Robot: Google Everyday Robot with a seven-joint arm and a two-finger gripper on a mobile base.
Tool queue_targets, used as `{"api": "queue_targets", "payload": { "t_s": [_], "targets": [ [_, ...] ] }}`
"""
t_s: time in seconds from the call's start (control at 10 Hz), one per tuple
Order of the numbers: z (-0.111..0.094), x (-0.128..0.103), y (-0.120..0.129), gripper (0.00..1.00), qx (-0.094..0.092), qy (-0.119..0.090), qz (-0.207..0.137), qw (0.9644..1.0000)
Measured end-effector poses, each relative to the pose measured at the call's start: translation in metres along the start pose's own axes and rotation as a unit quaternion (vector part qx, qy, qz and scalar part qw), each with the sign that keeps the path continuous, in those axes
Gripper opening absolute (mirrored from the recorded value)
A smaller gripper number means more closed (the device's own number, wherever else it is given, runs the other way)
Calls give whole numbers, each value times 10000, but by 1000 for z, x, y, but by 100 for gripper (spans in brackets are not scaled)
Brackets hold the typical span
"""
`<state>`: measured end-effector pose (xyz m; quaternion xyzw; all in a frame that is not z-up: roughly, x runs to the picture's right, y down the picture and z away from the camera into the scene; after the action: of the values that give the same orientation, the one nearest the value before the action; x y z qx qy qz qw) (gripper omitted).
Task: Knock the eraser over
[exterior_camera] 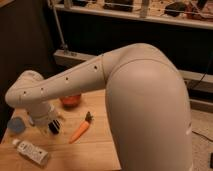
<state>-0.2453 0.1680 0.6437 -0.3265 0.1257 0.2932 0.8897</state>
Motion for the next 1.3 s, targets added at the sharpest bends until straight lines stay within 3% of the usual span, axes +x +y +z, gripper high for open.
{"api": "queue_targets", "payload": {
  "t_s": [0.2, 0.5, 0.7, 1.1, 1.2, 1.3],
  "targets": [
    [0, -5, 14, 65, -171, -42, -415, 9990],
    [2, -10, 27, 65, -290, -107, -1038, 9941],
    [8, -14, 33, 65, -300, -133, -1543, 9875],
    [20, -20, 43, 65, -254, -36, -2034, 9788],
    [22, -21, 45, 62, -246, 1, -2144, 9764],
    [24, -23, 48, 53, -242, 9, -2253, 9740]
  ]
}}
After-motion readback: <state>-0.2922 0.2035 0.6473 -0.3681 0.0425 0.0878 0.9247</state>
